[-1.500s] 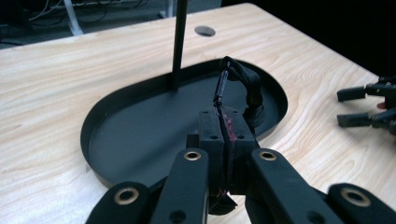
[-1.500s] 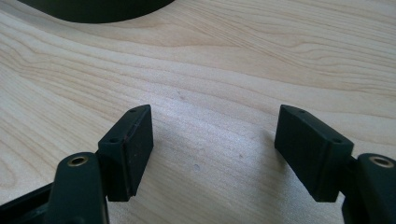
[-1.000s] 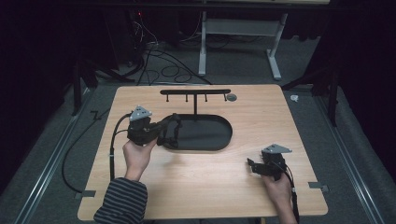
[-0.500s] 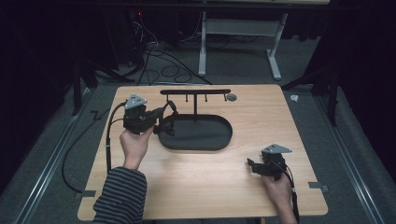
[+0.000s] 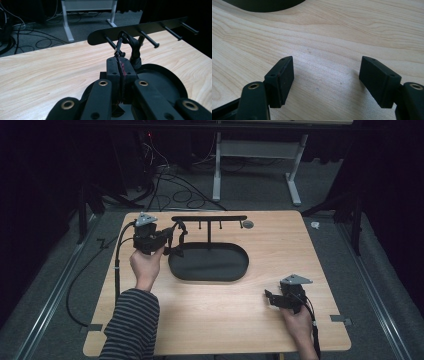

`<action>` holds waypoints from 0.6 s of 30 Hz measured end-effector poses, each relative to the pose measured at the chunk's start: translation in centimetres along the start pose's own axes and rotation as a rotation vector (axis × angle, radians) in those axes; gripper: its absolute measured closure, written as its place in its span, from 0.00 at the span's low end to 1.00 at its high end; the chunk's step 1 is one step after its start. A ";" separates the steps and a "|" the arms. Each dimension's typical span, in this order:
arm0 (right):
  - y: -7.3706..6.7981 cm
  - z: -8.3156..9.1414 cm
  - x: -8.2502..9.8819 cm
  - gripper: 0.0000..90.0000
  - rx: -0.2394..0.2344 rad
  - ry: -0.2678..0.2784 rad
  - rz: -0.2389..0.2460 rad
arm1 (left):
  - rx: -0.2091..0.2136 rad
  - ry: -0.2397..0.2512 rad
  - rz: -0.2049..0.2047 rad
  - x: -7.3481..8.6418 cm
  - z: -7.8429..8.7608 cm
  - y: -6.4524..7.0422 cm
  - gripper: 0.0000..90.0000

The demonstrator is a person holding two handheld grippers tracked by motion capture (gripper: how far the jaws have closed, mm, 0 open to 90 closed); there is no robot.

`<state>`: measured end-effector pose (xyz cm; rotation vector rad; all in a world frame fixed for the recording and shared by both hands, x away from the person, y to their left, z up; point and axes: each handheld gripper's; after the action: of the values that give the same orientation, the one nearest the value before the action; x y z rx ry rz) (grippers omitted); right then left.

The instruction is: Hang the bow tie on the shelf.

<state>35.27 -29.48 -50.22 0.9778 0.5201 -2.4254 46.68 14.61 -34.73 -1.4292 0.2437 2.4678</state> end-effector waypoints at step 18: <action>0.0 0.0 0.0 0.32 -0.002 -0.001 0.003 | -0.054 -0.019 0.011 0.2 -1.6 -0.2 0.96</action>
<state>35.23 -29.48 -50.22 0.9755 0.5207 -2.4224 47.99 14.42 -35.68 -1.4280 0.1836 2.5141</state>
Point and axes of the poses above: each handheld gripper's, and its own axes: z roughly backward along the jaws, x roughly out of its underside, y roughly to its right, and after that the axes turned 15 degrees about -x, right-handed
